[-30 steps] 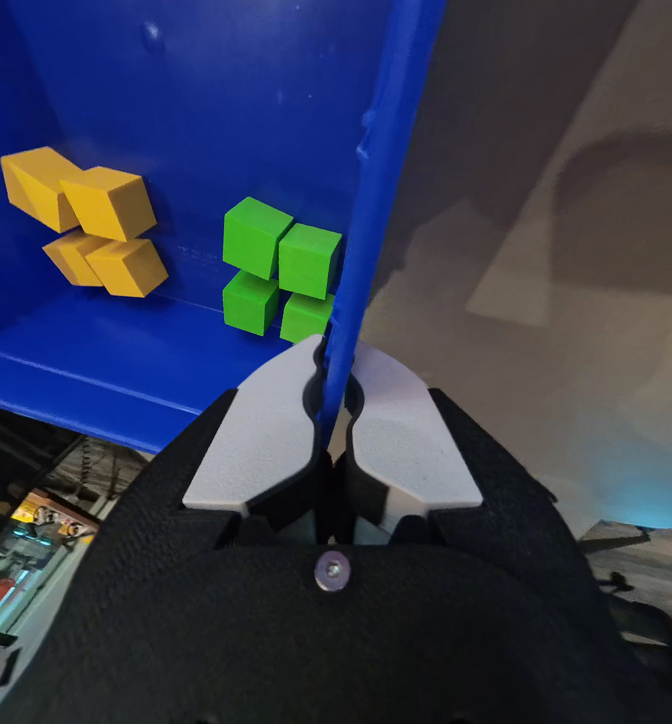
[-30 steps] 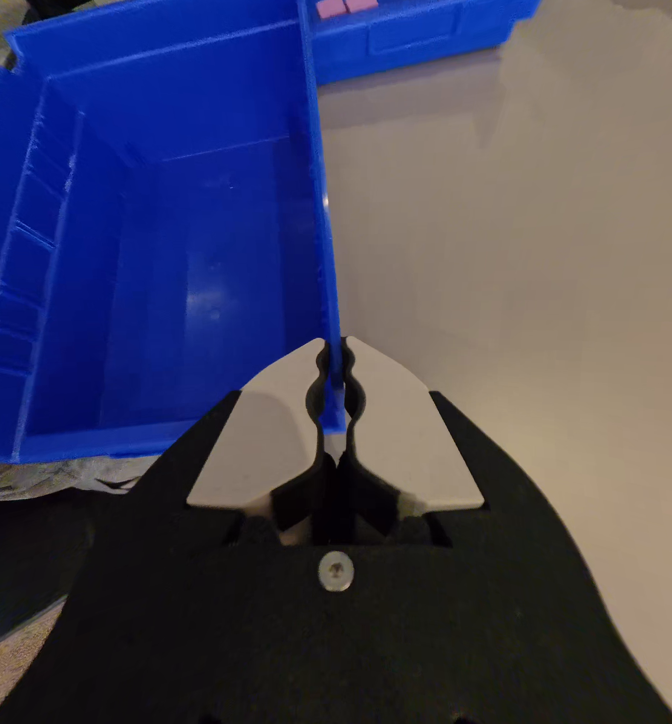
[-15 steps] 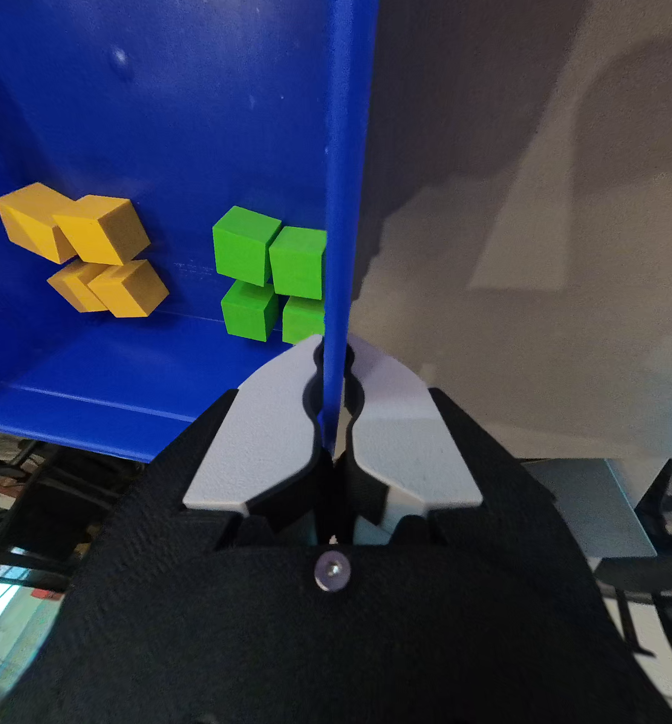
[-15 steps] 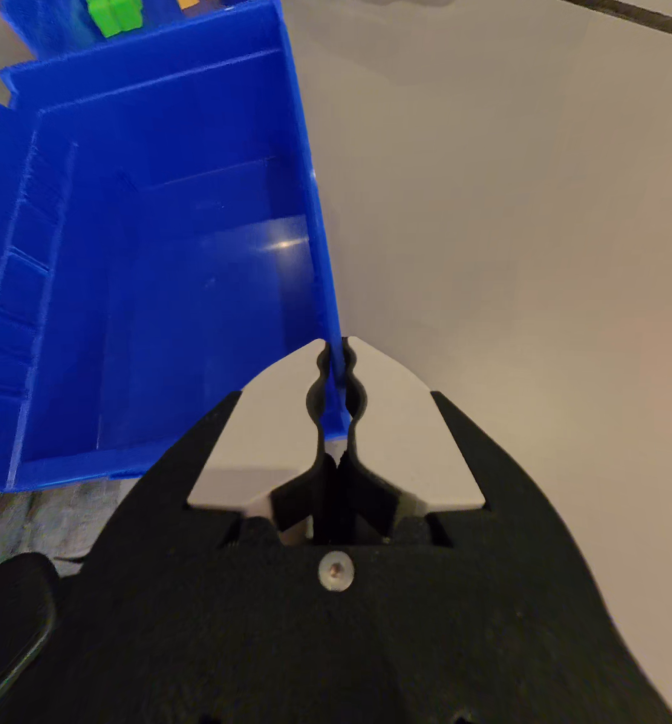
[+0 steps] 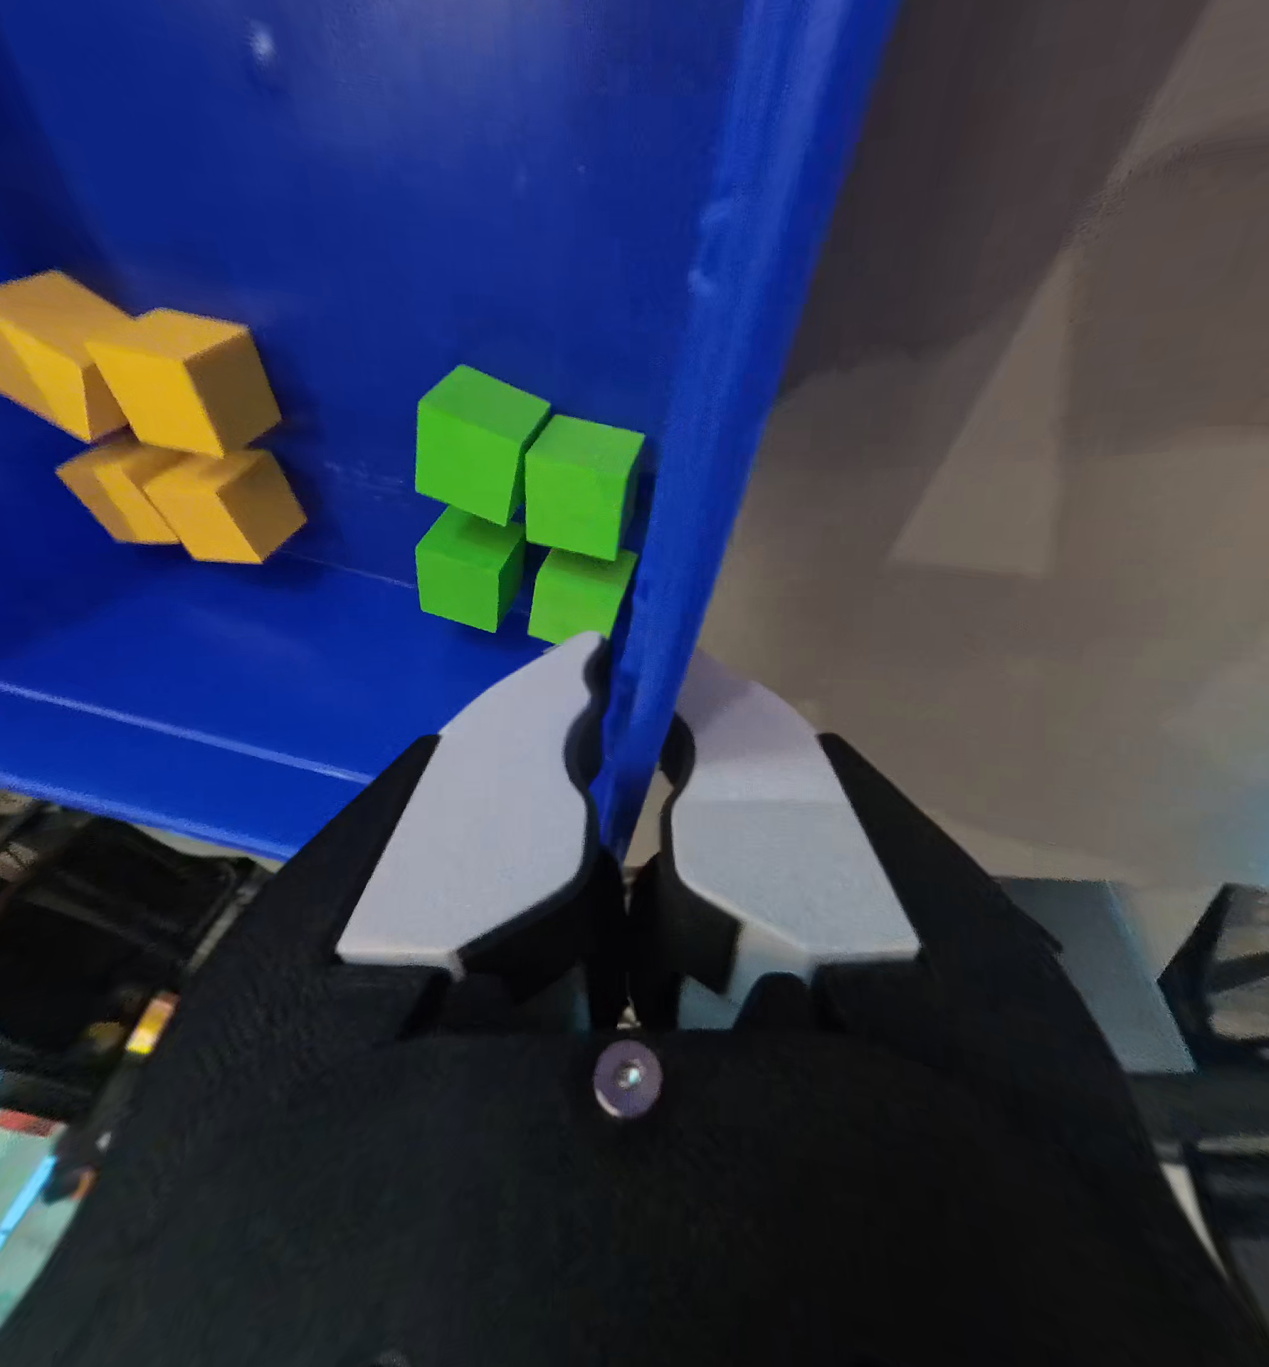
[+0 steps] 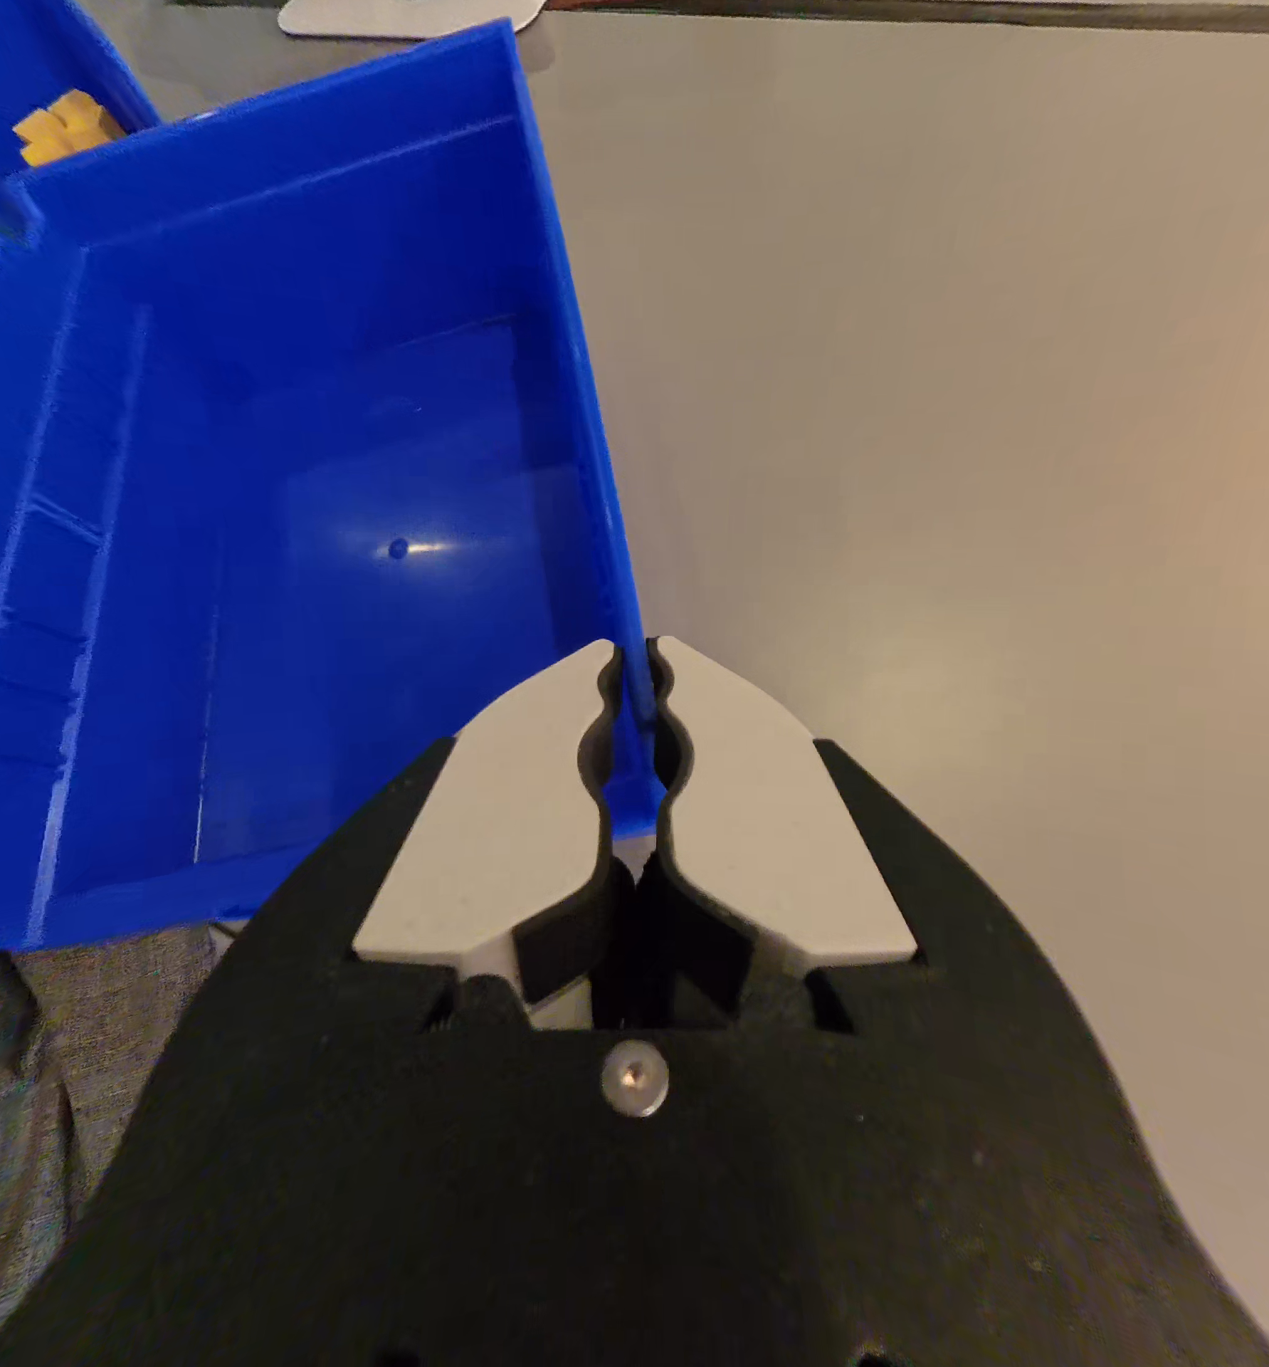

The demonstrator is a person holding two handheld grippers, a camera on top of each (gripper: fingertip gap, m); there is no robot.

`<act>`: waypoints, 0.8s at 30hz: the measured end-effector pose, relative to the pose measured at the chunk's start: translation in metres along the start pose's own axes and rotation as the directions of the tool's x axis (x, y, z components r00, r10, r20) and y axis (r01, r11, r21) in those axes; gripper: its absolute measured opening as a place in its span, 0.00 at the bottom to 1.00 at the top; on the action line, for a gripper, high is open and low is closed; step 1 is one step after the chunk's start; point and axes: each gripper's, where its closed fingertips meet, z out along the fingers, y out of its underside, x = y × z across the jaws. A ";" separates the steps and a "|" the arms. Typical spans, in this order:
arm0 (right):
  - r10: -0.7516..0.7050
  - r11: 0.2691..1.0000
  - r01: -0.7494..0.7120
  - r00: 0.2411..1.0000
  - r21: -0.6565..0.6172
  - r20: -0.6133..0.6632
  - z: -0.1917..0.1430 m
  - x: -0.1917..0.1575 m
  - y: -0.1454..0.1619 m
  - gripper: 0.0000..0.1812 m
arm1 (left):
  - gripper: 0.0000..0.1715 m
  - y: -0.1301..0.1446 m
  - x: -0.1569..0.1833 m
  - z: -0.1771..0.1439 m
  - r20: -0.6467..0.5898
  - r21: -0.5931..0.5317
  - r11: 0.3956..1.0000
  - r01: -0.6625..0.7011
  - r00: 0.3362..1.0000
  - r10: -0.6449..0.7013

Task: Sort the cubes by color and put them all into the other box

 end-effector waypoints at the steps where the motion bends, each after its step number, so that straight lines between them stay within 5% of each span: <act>1: 0.002 1.000 -0.002 1.000 -0.001 0.001 0.000 -0.001 0.000 0.03 | 0.12 0.001 -0.001 0.001 0.002 0.012 0.999 0.033 0.999 -0.034; 7: -0.004 1.000 0.004 1.000 -0.012 -0.004 0.000 -0.002 0.000 0.03 | 0.35 -0.002 -0.001 0.001 0.007 0.087 0.971 0.222 0.975 -0.224; 14: -0.011 1.000 0.010 1.000 0.012 0.016 0.003 -0.002 -0.002 0.03 | 0.36 -0.005 -0.005 -0.020 0.013 0.191 0.915 0.354 0.932 -0.363; 16: -0.015 1.000 0.015 1.000 0.012 0.024 0.004 -0.003 -0.003 0.03 | 0.30 0.002 -0.001 -0.016 0.025 0.140 0.932 0.333 0.940 -0.339; 19: -0.028 1.000 0.027 0.999 0.013 0.026 0.005 -0.004 -0.003 0.03 | 0.09 0.009 -0.003 -0.011 0.082 0.081 0.960 0.269 0.958 -0.275; 24: -0.014 1.000 0.013 0.999 0.023 0.038 0.005 -0.006 -0.003 0.02 | 0.06 0.009 -0.006 -0.010 0.092 0.071 0.976 0.206 0.973 -0.212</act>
